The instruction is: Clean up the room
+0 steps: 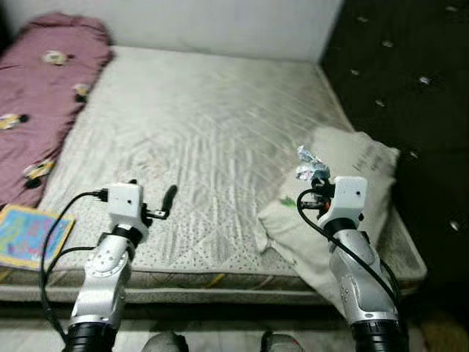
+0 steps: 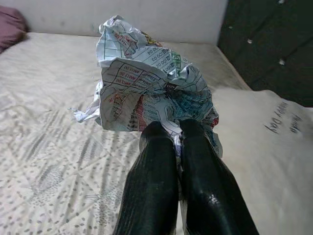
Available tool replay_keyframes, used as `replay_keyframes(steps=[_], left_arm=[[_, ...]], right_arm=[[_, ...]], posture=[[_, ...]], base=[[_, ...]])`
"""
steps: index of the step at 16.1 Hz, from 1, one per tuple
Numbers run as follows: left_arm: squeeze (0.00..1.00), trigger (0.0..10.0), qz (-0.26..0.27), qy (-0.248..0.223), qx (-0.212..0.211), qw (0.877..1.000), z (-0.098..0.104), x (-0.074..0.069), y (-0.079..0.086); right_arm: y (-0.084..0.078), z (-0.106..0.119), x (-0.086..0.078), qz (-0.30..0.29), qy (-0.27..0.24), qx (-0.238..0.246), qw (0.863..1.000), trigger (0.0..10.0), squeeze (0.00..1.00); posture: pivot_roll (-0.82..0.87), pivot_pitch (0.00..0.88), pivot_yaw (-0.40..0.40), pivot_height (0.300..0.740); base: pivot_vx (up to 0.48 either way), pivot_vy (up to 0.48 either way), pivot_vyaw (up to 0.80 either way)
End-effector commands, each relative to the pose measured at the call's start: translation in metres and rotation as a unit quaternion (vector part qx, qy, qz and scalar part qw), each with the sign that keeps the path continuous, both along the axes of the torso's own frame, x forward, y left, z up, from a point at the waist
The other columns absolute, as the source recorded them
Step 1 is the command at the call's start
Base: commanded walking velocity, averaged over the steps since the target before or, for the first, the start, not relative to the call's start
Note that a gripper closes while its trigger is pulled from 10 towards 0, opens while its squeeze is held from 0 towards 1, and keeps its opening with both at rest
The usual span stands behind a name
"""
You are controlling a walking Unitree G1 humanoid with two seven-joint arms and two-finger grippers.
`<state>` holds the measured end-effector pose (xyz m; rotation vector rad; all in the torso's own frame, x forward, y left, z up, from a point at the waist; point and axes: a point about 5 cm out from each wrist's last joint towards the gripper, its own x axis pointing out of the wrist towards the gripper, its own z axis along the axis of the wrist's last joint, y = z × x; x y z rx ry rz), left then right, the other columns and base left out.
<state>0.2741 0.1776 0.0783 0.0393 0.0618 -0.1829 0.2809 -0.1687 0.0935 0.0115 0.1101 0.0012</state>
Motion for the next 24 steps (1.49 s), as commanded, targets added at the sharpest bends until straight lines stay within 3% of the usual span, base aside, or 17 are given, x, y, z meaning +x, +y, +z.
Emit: replay_keyframes(steps=[1, 24], left_arm=[[0.00, 10.0, 0.005, 0.007, 0.000, 1.000, -0.0018, 0.0002, 0.0013], [0.00, 10.0, 0.005, 0.007, -0.009, 1.000, -0.0029, 0.0012, -0.0006]], right_arm=[[-0.0026, 0.0021, 0.0021, -0.005, -0.003, -0.003, 1.000, 10.0, 0.00], [-0.0010, -0.0008, 0.0040, 0.006, 0.002, -0.008, 1.000, 10.0, 0.00]], posture=[[0.01, 0.066, -0.039, 0.740], [0.01, 0.059, -0.047, 0.740]], base=[[0.000, 0.480, 0.00], [0.000, 0.480, -0.03]])
